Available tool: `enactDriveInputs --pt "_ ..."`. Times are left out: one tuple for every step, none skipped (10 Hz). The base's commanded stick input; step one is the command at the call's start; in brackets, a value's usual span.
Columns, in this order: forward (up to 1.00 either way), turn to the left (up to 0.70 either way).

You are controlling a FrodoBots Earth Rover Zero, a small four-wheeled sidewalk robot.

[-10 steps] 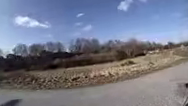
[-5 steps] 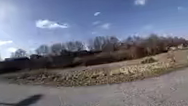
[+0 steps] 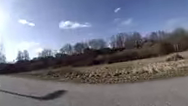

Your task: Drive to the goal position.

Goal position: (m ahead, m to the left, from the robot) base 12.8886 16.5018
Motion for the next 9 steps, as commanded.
enactDriveInputs --pt "0.00 0.45" --pt "0.00 0.45" --pt "0.00 0.45" --pt "0.00 0.45" --pt "0.00 0.45" --pt "0.00 0.45" --pt "0.00 0.45" --pt "0.00 0.45" --pt "0.00 0.45"
